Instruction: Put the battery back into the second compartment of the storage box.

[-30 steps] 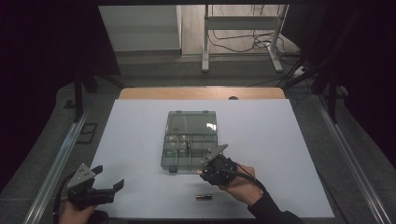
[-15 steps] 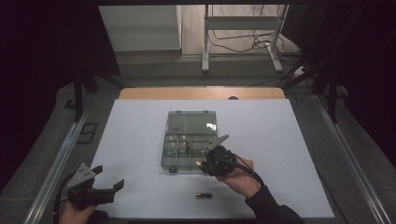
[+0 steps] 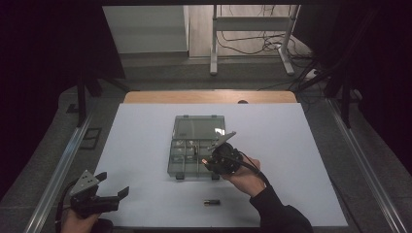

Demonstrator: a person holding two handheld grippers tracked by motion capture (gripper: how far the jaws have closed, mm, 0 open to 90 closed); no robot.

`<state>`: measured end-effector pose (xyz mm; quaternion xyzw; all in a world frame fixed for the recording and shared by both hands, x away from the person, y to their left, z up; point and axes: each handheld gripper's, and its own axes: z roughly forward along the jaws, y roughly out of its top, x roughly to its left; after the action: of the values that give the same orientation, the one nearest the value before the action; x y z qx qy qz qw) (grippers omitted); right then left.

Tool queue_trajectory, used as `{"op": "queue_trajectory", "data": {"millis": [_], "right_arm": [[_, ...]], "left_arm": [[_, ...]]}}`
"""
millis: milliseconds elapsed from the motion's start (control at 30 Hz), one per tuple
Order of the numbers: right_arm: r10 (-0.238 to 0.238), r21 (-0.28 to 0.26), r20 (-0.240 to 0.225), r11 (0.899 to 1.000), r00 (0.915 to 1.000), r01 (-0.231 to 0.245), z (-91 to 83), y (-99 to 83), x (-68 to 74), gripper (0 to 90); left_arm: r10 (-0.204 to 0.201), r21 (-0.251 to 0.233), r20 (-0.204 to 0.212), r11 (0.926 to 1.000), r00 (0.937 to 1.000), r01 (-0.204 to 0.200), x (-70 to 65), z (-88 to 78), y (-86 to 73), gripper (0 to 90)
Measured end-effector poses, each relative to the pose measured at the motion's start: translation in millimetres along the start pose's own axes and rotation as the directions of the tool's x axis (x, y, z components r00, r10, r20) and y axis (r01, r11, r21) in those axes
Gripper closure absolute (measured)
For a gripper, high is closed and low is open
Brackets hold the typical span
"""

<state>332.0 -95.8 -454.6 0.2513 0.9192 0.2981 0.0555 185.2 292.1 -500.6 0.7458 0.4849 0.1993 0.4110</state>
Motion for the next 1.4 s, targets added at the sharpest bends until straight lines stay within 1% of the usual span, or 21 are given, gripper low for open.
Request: {"op": "queue_trajectory", "data": {"millis": [133,267,367,567,833,967,1033,1233,1400], "right_arm": [[0.014,-0.002,0.002,1.000,0.9999,-0.014,1.1,4.4,-3.0,77.7],[0.037,-0.014,0.001,0.999,0.9993,-0.037,2.7,12.5,-9.5,77.7],[0.042,-0.013,0.001,0.999,0.9991,-0.042,4.4,15.8,-12.0,77.6],[0.068,-0.021,0.002,0.997,0.9977,-0.068,11.8,29.6,-17.7,77.6],[0.097,-0.013,0.021,0.995,0.9951,-0.097,22.4,43.1,-24.5,77.6],[0.114,-0.010,0.015,0.993,0.9933,-0.114,28.6,48.2,-27.6,77.6],[0.115,-0.003,0.024,0.993,0.9931,-0.115,32.1,50.6,-28.8,77.6],[0.124,-0.001,0.028,0.992,0.9919,-0.124,39.7,60.5,-29.4,77.6],[0.133,0.010,0.046,0.991,0.9901,-0.133,49.2,67.9,-28.8,77.5]], "left_arm": [[-0.001,0.000,0.001,1.0000,1.0000,0.001,0.2,0.0,-0.1,2.6],[-0.001,0.000,0.001,1.0000,1.0000,0.001,0.2,0.0,0.0,2.6],[-0.002,-0.001,0.001,1.0000,1.0000,0.002,0.2,0.0,-0.1,2.6],[0.001,-0.001,0.002,1.0000,1.0000,-0.001,0.2,0.1,-0.1,2.5],[0.000,-0.003,0.005,1.0000,1.0000,0.000,0.3,-0.1,-0.2,2.5],[0.001,-0.004,0.005,1.0000,1.0000,-0.001,0.2,-0.1,-0.2,2.6],[0.001,-0.004,0.006,1.0000,1.0000,-0.001,0.3,-0.1,-0.2,2.6],[0.002,-0.005,0.007,1.0000,1.0000,-0.002,0.3,-0.1,-0.2,2.5],[0.004,-0.005,0.007,1.0000,1.0000,-0.004,0.3,-0.1,-0.3,2.5]]}}
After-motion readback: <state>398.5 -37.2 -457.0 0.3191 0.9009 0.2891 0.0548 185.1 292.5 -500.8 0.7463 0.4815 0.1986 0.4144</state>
